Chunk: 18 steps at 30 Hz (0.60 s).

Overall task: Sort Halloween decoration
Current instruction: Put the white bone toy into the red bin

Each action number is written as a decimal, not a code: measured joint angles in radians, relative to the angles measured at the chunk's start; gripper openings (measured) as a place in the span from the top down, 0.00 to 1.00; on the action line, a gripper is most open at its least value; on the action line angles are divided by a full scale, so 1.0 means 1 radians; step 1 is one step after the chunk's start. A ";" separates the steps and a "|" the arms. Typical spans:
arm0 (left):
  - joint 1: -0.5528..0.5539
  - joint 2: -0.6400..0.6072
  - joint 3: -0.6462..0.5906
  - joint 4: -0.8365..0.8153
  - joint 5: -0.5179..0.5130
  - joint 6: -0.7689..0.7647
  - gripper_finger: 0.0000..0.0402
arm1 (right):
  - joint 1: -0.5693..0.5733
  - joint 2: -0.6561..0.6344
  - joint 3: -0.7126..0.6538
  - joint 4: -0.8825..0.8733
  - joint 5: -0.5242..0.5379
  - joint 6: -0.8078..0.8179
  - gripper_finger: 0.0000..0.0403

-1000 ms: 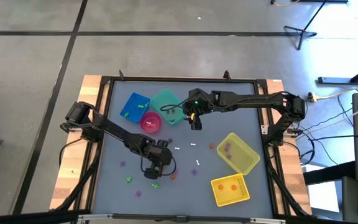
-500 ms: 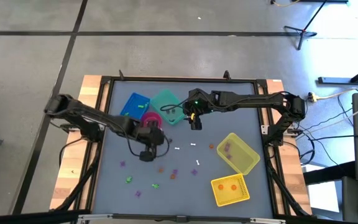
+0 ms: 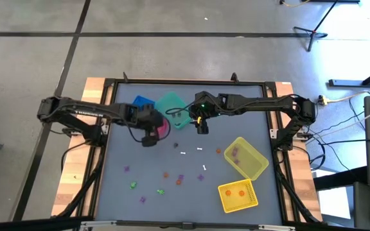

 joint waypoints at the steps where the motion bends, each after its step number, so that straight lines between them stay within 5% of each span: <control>1: 0.013 0.002 0.000 0.000 -0.005 0.000 0.99 | 0.000 0.000 0.000 0.000 0.000 0.000 0.34; 10: 0.083 0.001 -0.005 -0.004 -0.033 -0.003 0.98 | 0.000 0.000 0.000 -0.004 0.000 0.005 0.34; 18: 0.100 0.002 -0.006 -0.006 -0.033 -0.035 0.86 | 0.000 0.000 0.000 -0.004 0.000 0.008 0.34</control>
